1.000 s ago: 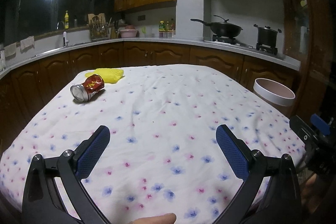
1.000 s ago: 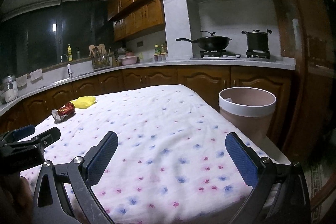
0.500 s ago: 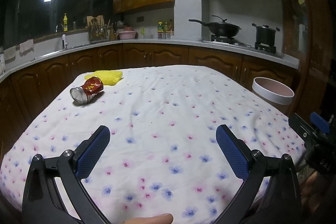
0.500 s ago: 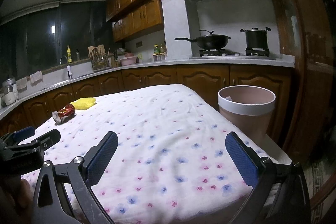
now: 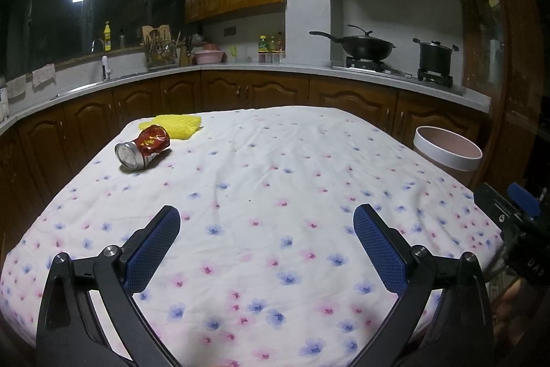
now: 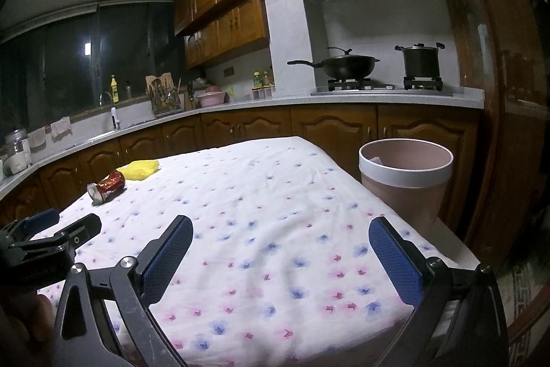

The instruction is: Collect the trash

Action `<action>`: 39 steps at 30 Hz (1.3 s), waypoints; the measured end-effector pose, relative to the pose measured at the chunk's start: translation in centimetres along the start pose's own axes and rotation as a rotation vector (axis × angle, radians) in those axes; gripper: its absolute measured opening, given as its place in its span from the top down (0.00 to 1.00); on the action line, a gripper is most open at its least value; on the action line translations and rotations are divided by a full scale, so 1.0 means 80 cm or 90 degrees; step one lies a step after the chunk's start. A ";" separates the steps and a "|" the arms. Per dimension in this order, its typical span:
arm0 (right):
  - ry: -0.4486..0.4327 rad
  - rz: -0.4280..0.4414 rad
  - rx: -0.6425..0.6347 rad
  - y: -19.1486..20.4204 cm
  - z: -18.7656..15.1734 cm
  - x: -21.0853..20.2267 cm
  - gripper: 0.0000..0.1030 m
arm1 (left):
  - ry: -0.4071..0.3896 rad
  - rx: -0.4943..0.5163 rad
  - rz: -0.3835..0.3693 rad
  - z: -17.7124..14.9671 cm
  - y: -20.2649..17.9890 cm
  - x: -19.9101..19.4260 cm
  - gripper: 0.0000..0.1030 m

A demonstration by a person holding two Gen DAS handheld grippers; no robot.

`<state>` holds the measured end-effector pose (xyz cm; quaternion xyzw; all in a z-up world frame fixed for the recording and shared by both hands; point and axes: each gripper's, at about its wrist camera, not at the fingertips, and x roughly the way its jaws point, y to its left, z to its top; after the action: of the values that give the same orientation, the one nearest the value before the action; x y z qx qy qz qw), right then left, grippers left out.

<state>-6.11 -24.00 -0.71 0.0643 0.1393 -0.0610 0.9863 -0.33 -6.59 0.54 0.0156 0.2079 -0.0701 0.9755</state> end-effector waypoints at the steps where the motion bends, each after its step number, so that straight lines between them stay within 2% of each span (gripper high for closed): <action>1: 0.000 0.000 0.000 0.000 0.000 0.000 0.00 | 0.001 0.001 -0.002 0.000 0.000 0.000 0.00; 39: 0.009 0.002 0.003 0.004 0.007 0.003 0.00 | 0.005 -0.002 -0.015 0.006 0.001 0.006 0.00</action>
<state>-5.70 -23.81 -0.19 0.0677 0.1464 -0.0592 0.9851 0.32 -6.64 0.75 0.0116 0.2122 -0.0811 0.9738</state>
